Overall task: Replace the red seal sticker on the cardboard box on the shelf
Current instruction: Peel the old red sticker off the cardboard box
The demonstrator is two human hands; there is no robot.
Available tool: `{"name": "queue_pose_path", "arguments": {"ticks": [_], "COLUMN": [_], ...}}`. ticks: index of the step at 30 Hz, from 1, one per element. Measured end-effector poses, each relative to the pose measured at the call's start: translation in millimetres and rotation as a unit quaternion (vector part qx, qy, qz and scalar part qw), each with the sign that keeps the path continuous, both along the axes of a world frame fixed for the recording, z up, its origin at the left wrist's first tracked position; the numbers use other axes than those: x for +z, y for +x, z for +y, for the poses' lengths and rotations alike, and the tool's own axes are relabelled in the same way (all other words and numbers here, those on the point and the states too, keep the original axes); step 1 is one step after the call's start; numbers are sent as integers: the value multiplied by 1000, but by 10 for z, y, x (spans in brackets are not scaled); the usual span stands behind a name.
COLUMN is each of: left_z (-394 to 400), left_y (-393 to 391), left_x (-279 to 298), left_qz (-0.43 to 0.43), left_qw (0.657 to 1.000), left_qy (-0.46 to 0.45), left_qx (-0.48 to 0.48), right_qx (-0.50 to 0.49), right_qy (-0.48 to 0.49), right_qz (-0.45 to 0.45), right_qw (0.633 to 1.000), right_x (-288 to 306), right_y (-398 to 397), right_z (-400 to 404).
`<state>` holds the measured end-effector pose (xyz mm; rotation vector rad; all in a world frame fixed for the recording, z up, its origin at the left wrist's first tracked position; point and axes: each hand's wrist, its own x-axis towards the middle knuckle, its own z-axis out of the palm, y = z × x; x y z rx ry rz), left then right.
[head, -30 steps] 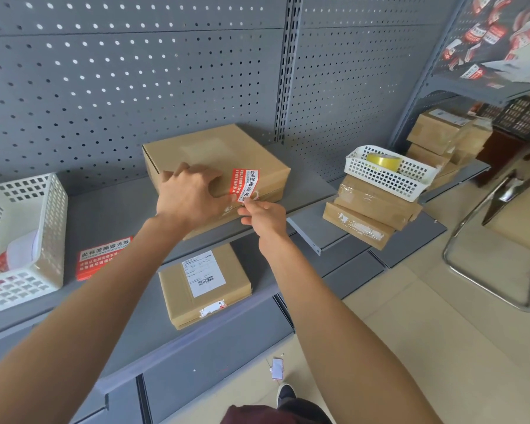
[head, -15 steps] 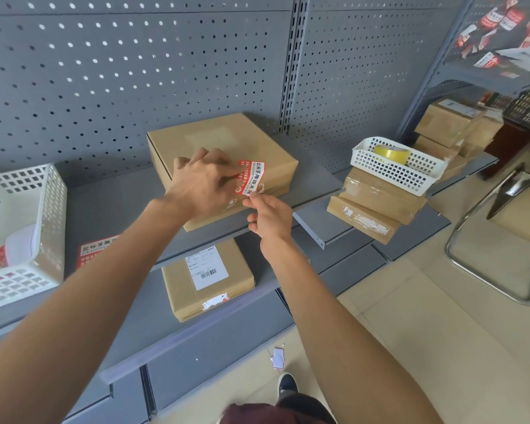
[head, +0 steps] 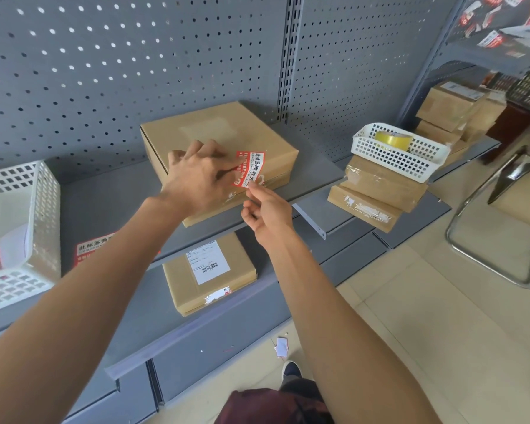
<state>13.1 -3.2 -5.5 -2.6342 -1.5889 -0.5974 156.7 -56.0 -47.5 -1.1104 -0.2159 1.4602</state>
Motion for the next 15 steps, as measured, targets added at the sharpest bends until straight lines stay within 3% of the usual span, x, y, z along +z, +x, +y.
{"name": "queue_pose_path", "arguments": {"ticks": [15], "left_z": [61], "left_y": [-22], "left_x": [-63], "left_qz": [-12], "left_qw": [1000], "left_qy": [15], "left_qx": [-4], "right_qx": [-34], "right_qy": [5], "right_qz": [20], "right_qw": [999], "right_x": [-30], "right_y": [-38], "right_z": [-29]}}
